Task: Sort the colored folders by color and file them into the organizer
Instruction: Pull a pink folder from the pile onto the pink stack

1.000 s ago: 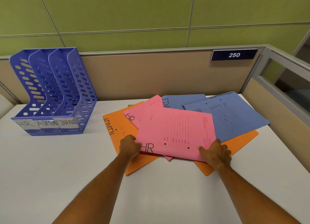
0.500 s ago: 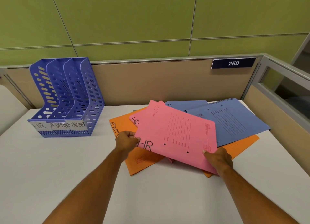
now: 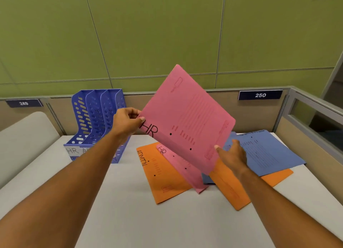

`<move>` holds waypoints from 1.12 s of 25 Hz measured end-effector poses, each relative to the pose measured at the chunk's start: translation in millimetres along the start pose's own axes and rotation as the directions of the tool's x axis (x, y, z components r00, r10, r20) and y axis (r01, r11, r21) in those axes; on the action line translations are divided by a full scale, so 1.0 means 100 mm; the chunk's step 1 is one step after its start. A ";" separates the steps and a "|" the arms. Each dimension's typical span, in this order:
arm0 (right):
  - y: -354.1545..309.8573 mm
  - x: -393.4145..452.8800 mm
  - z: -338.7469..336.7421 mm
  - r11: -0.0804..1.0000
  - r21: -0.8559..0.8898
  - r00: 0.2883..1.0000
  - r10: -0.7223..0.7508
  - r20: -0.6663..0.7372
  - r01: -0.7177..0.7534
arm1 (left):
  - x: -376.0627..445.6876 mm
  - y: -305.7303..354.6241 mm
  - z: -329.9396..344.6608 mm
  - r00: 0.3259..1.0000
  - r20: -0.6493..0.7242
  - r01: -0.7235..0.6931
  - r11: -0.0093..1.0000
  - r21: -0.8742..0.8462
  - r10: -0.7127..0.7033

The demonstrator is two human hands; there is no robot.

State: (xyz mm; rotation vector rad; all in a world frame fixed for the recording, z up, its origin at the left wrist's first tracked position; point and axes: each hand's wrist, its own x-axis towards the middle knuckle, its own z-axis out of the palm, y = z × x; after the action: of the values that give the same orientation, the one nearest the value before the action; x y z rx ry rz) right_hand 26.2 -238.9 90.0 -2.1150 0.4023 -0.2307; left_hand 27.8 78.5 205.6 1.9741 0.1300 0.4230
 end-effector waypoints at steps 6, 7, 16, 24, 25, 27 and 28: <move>-0.86 -0.16 0.04 0.945 0.030 0.942 -0.323 -0.088 0.326 | -0.09 0.38 -0.76 0.983 -0.011 -0.176 0.953 0.246 0.184; -0.95 -0.21 0.08 0.933 0.053 0.932 -0.351 -0.084 0.356 | -0.12 0.39 -0.87 0.979 -0.004 -0.195 0.943 0.271 0.204; -1.23 -0.79 0.53 0.843 0.447 0.883 -0.422 0.207 0.298 | -0.32 0.35 -1.84 0.982 0.093 -0.181 0.964 0.197 0.166; -1.39 -1.63 1.34 0.879 0.464 0.932 -0.254 0.260 0.110 | -0.38 -0.78 -2.58 0.996 -0.068 0.031 0.925 -0.379 -0.062; -1.41 -1.74 1.49 0.889 0.449 0.941 -0.220 0.256 0.086 | -0.46 -1.04 -2.70 0.995 -0.023 0.080 0.916 -0.394 -0.097; -1.45 -1.97 1.79 0.904 0.426 0.956 -0.153 0.250 0.034 | -0.65 -1.55 -2.88 0.980 0.084 0.196 0.911 -0.363 -0.178; -1.45 -2.08 1.94 0.908 0.419 0.960 -0.114 0.255 -0.003 | -0.76 -1.78 -2.95 0.967 0.124 0.252 0.906 -0.340 -0.223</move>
State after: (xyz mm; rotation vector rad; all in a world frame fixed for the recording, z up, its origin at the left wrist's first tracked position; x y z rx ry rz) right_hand -77.2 62.5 105.4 -1.7040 0.1117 -0.0461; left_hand -128.8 387.7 139.0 1.5927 0.2241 0.1883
